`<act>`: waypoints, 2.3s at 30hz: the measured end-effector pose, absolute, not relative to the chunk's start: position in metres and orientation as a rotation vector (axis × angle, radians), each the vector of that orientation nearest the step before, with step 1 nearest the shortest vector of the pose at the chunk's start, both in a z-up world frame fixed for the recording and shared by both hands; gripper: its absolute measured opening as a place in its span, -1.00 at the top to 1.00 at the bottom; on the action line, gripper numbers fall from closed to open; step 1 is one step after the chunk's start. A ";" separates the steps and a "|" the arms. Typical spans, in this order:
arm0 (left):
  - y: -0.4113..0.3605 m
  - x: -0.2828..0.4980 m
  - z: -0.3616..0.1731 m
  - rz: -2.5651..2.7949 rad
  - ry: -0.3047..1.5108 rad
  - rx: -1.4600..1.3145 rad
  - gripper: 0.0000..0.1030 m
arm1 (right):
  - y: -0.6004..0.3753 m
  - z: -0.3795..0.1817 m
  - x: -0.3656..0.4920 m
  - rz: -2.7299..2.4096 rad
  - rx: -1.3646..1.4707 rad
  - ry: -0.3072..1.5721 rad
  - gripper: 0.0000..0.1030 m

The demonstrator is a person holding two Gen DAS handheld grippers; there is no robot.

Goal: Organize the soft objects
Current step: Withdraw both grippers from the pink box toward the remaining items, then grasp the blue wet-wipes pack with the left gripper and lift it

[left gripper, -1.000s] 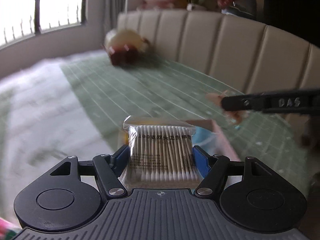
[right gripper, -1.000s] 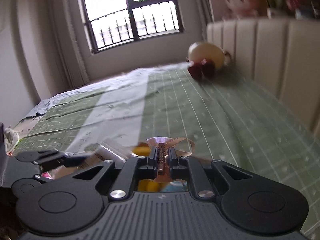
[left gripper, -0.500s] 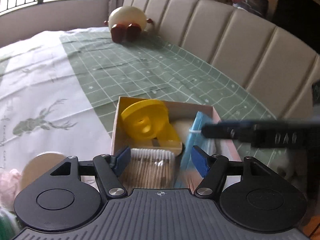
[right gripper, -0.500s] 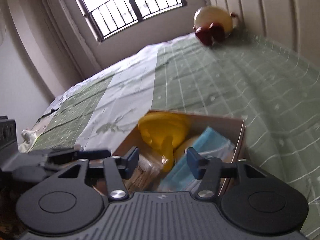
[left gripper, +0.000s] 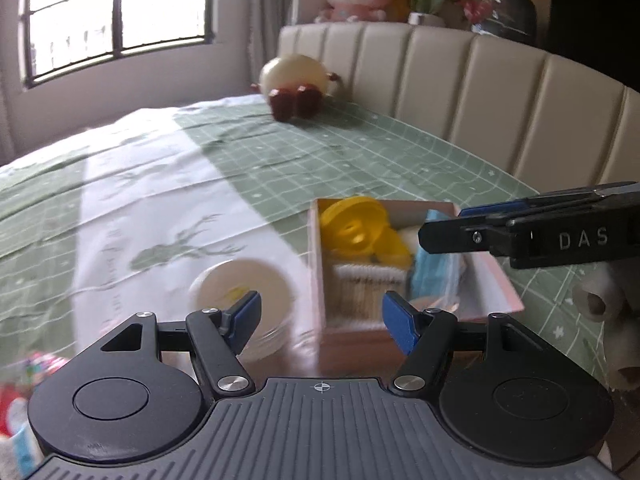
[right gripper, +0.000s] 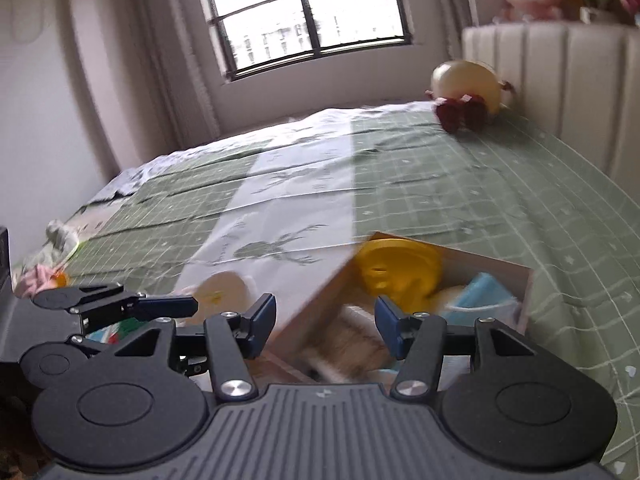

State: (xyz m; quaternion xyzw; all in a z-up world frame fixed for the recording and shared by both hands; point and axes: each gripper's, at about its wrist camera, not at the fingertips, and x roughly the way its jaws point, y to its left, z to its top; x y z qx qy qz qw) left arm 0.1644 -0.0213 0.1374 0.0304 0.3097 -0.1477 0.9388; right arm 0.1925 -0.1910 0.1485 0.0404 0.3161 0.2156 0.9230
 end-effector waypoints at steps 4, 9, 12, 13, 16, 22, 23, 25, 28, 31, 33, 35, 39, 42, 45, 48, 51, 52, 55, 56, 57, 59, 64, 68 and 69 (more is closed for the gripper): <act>0.016 0.142 0.142 -0.253 0.615 0.031 -0.40 | -0.150 0.153 0.180 0.489 0.044 0.646 -0.09; 0.077 0.117 0.138 -0.174 0.604 -0.043 -0.40 | -0.101 0.150 0.164 0.531 -0.003 0.642 -0.13; 0.119 0.107 0.129 -0.103 0.615 -0.097 -0.40 | -0.075 0.142 0.148 0.553 -0.058 0.628 -0.17; 0.132 0.104 0.125 -0.081 0.621 -0.112 -0.40 | -0.066 0.138 0.144 0.563 -0.075 0.629 -0.17; 0.177 0.096 0.114 0.008 0.631 -0.169 -0.40 | -0.042 0.123 0.129 0.605 -0.114 0.648 -0.17; 0.259 0.106 0.100 0.156 0.633 -0.317 -0.40 | -0.016 0.093 0.100 0.655 -0.137 0.702 -0.18; 0.267 0.114 0.096 0.154 0.649 -0.334 -0.40 | -0.014 0.088 0.094 0.653 -0.126 0.709 -0.18; 0.277 0.128 0.091 0.159 0.666 -0.354 -0.40 | -0.014 0.081 0.085 0.651 -0.098 0.718 -0.18; 0.287 0.146 0.083 0.186 0.689 -0.351 -0.39 | -0.013 0.073 0.074 0.649 -0.114 0.726 -0.18; 0.287 0.147 0.071 0.142 0.748 -0.325 -0.39 | -0.016 0.069 0.068 0.638 -0.184 0.706 -0.18; 0.284 0.135 0.064 0.098 0.781 -0.323 -0.35 | -0.020 0.066 0.073 0.620 -0.179 0.711 -0.18; 0.281 0.118 0.058 0.051 0.802 -0.346 -0.32 | -0.024 0.061 0.080 0.600 -0.145 0.727 -0.18; 0.276 0.076 0.060 -0.062 0.814 -0.383 -0.30 | -0.029 0.046 0.090 0.549 -0.114 0.751 -0.19; 0.266 0.046 0.076 -0.140 0.764 -0.293 -0.30 | -0.030 0.032 0.094 0.512 -0.111 0.776 -0.19; 0.249 0.027 0.090 -0.208 0.752 -0.111 -0.30 | -0.032 0.024 0.093 0.490 -0.112 0.753 -0.27; 0.220 0.014 0.092 -0.262 0.798 0.144 -0.31 | -0.032 0.020 0.091 0.488 -0.120 0.733 -0.32; 0.199 0.013 0.079 -0.260 0.858 0.298 -0.33 | -0.030 0.017 0.090 0.488 -0.132 0.718 -0.39; 0.196 0.014 0.073 -0.239 0.865 0.331 -0.33 | -0.029 0.016 0.090 0.488 -0.136 0.714 -0.40; 0.189 0.024 0.066 -0.179 0.866 0.373 -0.43 | -0.029 0.016 0.089 0.486 -0.138 0.708 -0.44; 0.189 0.030 0.066 -0.162 0.862 0.354 -0.43 | -0.030 0.016 0.089 0.486 -0.135 0.706 -0.46; 0.189 0.034 0.067 -0.146 0.859 0.337 -0.43 | -0.030 0.015 0.089 0.486 -0.133 0.705 -0.48; 0.188 0.043 0.068 -0.110 0.857 0.305 -0.43 | -0.031 0.015 0.090 0.485 -0.129 0.705 -0.51; 0.186 0.062 0.067 -0.046 0.839 0.226 -0.42 | -0.031 0.013 0.090 0.492 -0.127 0.703 -0.57; 0.187 0.069 0.065 -0.017 0.826 0.202 -0.42 | -0.031 0.013 0.091 0.497 -0.126 0.704 -0.61; 0.186 0.069 0.065 -0.012 0.824 0.201 -0.42 | -0.031 0.012 0.091 0.502 -0.125 0.704 -0.65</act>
